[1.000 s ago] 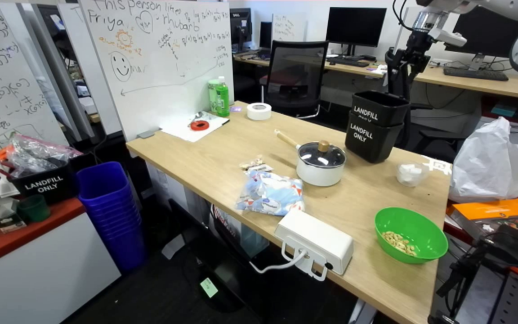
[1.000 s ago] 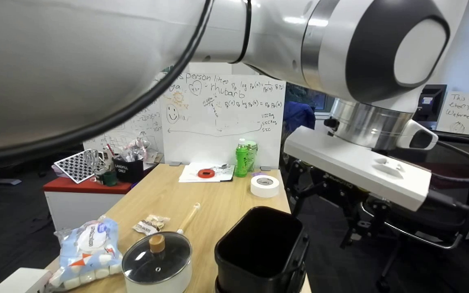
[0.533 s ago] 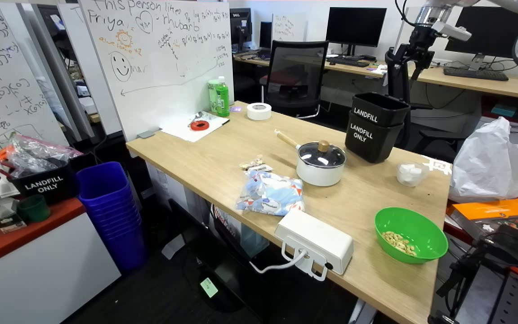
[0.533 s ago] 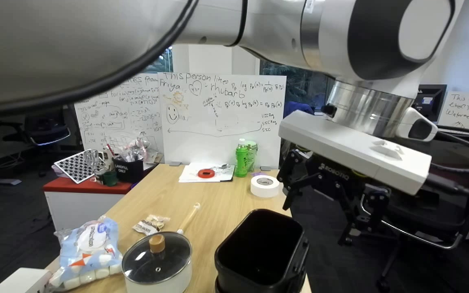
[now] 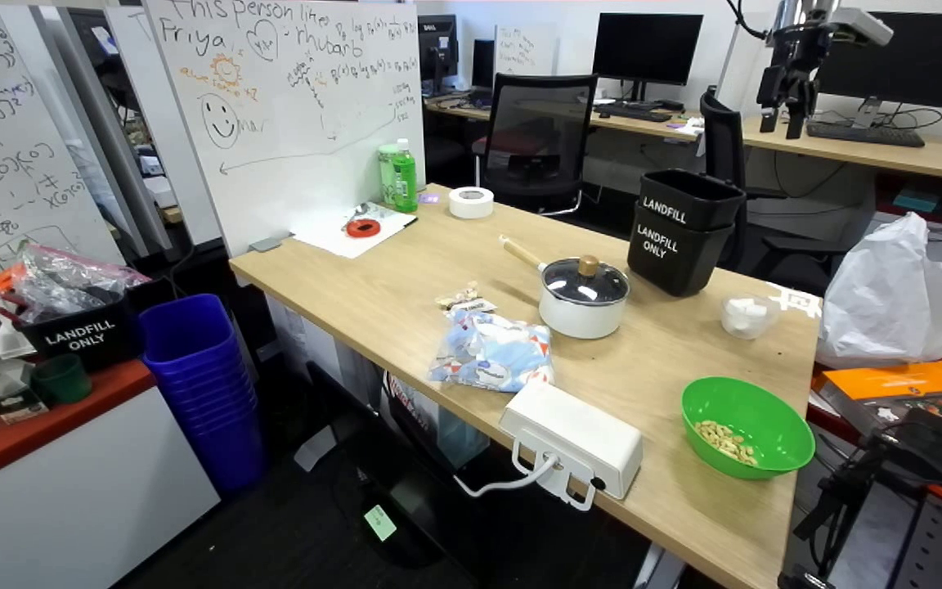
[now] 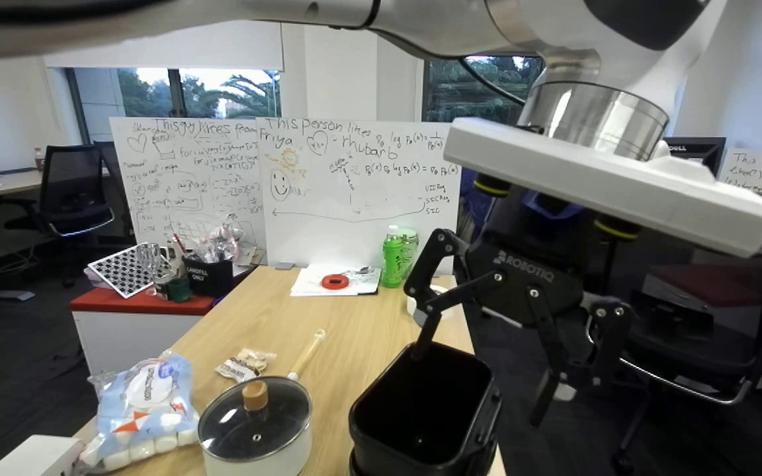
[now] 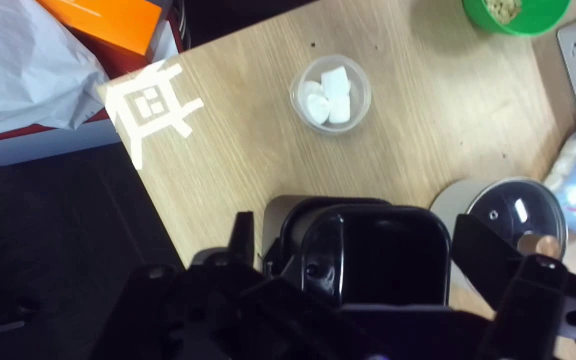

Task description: Stack the two black waste bins together

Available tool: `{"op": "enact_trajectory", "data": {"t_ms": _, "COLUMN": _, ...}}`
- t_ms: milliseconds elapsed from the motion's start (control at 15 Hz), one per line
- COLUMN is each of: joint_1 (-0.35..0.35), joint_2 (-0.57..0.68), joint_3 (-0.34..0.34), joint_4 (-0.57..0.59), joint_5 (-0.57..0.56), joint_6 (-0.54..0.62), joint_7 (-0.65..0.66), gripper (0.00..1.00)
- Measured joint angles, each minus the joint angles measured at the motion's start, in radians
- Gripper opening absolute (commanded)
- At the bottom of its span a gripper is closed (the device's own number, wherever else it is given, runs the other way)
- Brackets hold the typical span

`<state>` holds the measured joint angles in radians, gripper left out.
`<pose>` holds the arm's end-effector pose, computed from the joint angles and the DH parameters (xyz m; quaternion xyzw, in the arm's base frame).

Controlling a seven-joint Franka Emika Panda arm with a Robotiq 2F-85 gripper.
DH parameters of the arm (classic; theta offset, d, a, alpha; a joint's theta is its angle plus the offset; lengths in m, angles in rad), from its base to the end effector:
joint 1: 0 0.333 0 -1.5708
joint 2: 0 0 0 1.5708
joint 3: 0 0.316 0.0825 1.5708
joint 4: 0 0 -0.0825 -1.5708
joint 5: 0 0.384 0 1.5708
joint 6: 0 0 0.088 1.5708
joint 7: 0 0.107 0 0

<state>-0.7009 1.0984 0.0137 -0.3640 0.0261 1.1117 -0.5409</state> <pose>0.5685 -0.4701 0.3963 -0.9819 0.0709 0.1314 0.1161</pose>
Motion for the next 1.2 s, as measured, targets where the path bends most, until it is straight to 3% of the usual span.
{"op": "enact_trajectory", "data": {"t_ms": 400, "joint_1": 0.064, "joint_2": -0.018, "joint_3": -0.057, "joint_4": -0.002, "joint_5": -0.14, "joint_6": -0.121, "joint_7": -0.289, "gripper": 1.0}}
{"op": "enact_trajectory", "data": {"t_ms": 800, "joint_1": 0.159, "joint_2": -0.026, "joint_3": -0.148, "joint_4": -0.002, "joint_5": -0.303, "joint_6": -0.135, "joint_7": -0.609, "gripper": 1.0}}
{"op": "enact_trajectory", "data": {"t_ms": 1200, "joint_1": 0.162, "joint_2": -0.027, "joint_3": -0.157, "joint_4": -0.009, "joint_5": -0.303, "joint_6": -0.132, "joint_7": -0.611, "gripper": 1.0}}
